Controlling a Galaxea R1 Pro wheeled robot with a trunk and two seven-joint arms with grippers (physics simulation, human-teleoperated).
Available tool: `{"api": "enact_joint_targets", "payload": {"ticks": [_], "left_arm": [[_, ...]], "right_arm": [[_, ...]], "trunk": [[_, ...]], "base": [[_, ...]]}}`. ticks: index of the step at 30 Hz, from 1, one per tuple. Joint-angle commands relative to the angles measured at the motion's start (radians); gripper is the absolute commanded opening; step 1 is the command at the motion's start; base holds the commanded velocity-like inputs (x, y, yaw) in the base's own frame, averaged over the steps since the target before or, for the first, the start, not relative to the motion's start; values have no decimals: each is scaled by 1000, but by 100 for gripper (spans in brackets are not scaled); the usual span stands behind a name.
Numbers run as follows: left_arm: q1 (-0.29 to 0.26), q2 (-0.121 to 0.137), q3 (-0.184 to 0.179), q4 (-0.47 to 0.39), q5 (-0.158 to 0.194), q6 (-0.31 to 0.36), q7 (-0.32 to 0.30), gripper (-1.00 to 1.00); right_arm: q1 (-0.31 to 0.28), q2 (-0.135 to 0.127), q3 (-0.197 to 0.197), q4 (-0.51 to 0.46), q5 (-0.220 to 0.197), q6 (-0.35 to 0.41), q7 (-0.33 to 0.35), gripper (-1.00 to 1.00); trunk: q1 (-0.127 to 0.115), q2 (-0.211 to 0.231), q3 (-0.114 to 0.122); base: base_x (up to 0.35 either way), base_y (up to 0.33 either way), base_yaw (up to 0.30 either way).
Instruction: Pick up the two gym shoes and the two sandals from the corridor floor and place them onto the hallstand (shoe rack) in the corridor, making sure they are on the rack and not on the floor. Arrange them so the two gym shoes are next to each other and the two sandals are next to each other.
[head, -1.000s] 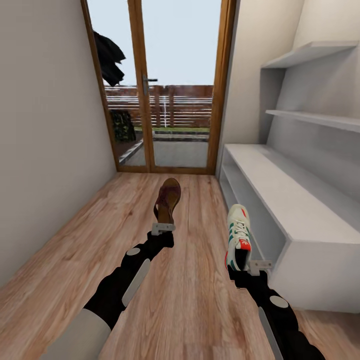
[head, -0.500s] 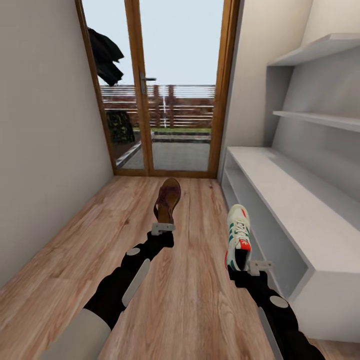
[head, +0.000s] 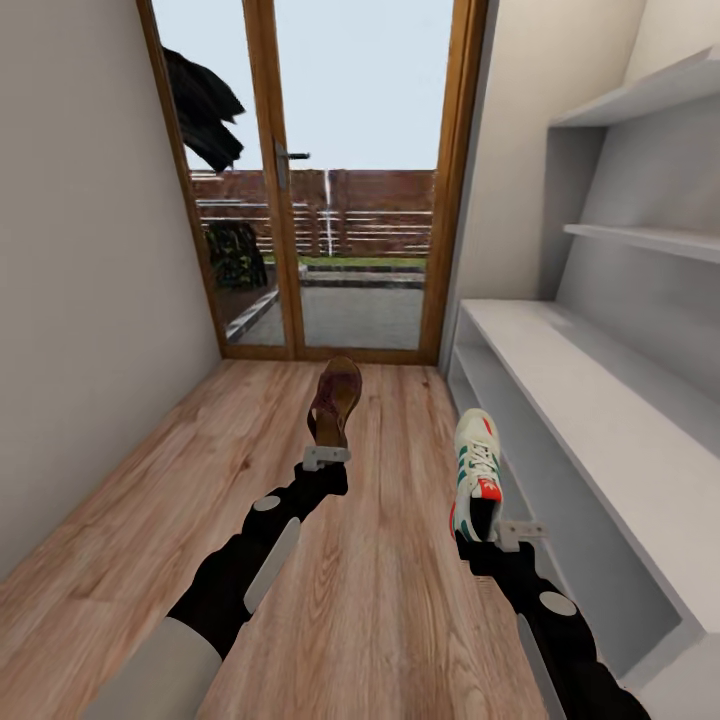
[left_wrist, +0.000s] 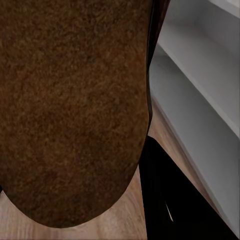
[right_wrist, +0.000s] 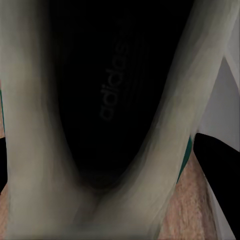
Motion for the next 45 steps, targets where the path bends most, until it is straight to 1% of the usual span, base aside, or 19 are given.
{"api": "enact_joint_targets", "payload": {"ticks": [1,12,23,30,32,33,34,35,36,37,38,39,41,45], "left_arm": [[0,0,0,-1,5,5,1,-100],[0,0,0,-2,6,6,1,-100],[0,2,0,-7,6,7,1,-100],[0,23,5,-7,4,7,2,-100],[0,40,7,-8,3,7,2,-100],[0,45,8,-8,3,7,1,-100],[0,54,8,-8,3,7,1,-100],[0,62,8,-8,3,7,1,-100],[0,69,8,-8,3,7,1,-100],[0,75,9,-8,4,7,1,-100],[0,76,9,-8,3,7,1,-100],[0,78,9,-8,3,7,1,-100],[0,79,7,-9,3,7,1,-100],[0,69,1,-10,2,13,1,-100]], "right_arm": [[-1,1,-1,-1,1,6,-1,-100],[0,1,-1,-1,2,6,-1,-100],[0,2,0,-1,2,6,-1,-100],[0,3,3,-2,-1,6,1,-100],[-1,4,5,-3,-2,6,2,-100],[-1,4,8,-3,-2,6,2,-100],[0,4,20,-3,-2,6,2,-100],[0,4,40,-3,0,6,1,-100],[0,4,69,-3,1,6,0,-100],[-1,3,120,-3,4,6,0,-100],[-1,3,135,-2,5,6,-1,-100],[0,2,159,-2,6,6,-1,-100],[-1,1,187,-3,7,6,-1,-100],[-1,1,197,-3,7,6,-1,-100]], "trunk": [[0,0,-1],[0,0,-1],[0,0,-1],[0,0,-1],[0,0,-1],[0,0,-1],[0,0,-1],[0,0,-1],[0,0,-1],[0,0,-1],[0,0,-1],[0,0,-1],[0,0,-1],[0,0,-1]], "base": [[345,58,0],[312,149,0],[246,224,0],[169,276,0],[165,283,0],[165,283,0],[165,283,0],[164,283,0],[164,284,0],[165,284,0],[165,284,0],[166,284,0],[170,284,0],[182,283,0]]}}
